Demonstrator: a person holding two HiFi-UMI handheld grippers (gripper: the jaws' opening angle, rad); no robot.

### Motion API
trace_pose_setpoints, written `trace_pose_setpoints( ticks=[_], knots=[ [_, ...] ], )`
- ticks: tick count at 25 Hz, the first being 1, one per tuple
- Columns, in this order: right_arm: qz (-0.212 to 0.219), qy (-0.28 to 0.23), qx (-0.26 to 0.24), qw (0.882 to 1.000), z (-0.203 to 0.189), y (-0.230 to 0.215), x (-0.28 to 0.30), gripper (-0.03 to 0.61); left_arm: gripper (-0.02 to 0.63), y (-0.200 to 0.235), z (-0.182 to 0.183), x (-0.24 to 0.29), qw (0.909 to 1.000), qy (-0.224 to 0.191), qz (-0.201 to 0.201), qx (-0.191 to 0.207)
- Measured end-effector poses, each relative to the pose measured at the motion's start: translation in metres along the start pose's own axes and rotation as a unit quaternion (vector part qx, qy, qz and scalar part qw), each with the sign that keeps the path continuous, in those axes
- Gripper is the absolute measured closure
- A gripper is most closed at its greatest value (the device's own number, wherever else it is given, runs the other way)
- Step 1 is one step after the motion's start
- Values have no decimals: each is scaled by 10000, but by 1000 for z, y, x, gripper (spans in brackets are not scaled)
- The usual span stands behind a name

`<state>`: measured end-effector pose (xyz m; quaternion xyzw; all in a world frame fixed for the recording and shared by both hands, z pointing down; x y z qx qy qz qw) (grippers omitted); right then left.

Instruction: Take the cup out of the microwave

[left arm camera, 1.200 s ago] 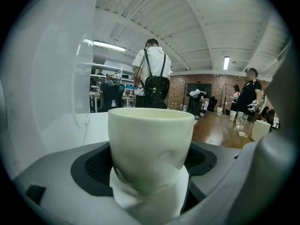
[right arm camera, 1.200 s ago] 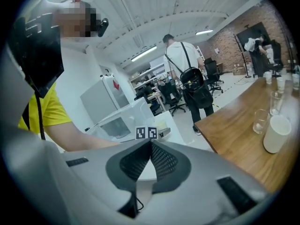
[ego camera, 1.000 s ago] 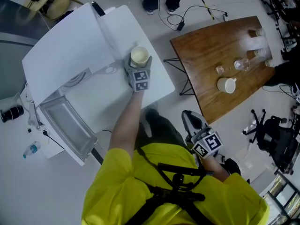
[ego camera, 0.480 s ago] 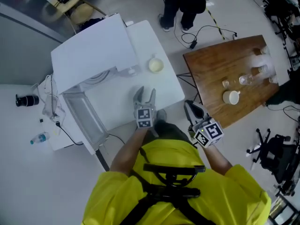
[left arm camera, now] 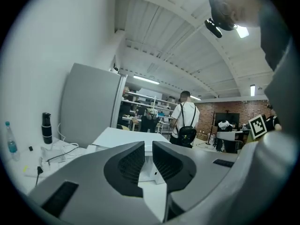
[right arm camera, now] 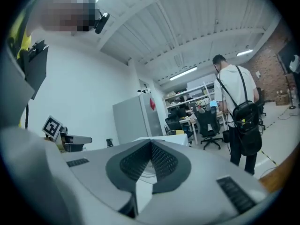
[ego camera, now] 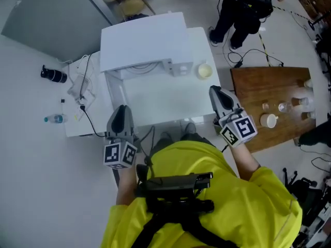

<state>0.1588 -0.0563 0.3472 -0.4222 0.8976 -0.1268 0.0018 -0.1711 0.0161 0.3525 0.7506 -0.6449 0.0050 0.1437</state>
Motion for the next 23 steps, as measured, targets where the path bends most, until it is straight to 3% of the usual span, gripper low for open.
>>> trace_pose_setpoints(
  ticks=[7,13,17,23],
  knots=[
    [80,96,-41,9999,5,38,4,575,566,37,3,-41,9991,212,308,-210],
    [-4,136,-3,9999,3,47,8,575,566,36,14,-32,9995,204,-42,-243],
    [-48,105,-109,9999,2,56,11,575,566,38,8,-19,9985,420,-270,-208],
    [94,337,-94,9993,-11,67,11,575,566,37,-1,-16,9977,570,-259,-254]
  ],
)
Point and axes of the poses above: the fingertips, and each gripper's own axes: x forward along the fingers, y to its left, z out of its top, the point moved 5 cm from there along -x, backward along the fingers
